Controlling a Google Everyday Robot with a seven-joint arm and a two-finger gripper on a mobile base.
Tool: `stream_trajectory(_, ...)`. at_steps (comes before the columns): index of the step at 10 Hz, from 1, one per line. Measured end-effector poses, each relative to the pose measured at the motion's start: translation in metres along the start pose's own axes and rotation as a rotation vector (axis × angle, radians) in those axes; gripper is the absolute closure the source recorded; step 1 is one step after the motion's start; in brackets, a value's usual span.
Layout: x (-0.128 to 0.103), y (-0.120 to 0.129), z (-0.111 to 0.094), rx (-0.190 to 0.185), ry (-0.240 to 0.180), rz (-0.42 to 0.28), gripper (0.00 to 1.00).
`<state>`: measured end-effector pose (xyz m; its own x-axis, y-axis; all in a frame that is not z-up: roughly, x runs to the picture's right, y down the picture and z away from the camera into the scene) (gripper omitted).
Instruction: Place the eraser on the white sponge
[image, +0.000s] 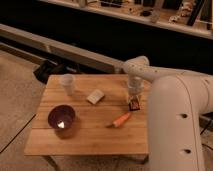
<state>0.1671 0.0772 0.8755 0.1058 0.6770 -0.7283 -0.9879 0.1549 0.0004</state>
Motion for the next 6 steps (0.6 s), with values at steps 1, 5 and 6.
stream_trajectory(1, -0.001, 0.010, -0.008, 0.009, -0.003, -0.030, 1.00)
stream_trajectory(5, -0.013, 0.052, -0.026, 0.023, -0.023, -0.143, 1.00)
stream_trajectory(6, -0.018, 0.061, -0.028, 0.023, -0.029, -0.167, 1.00)
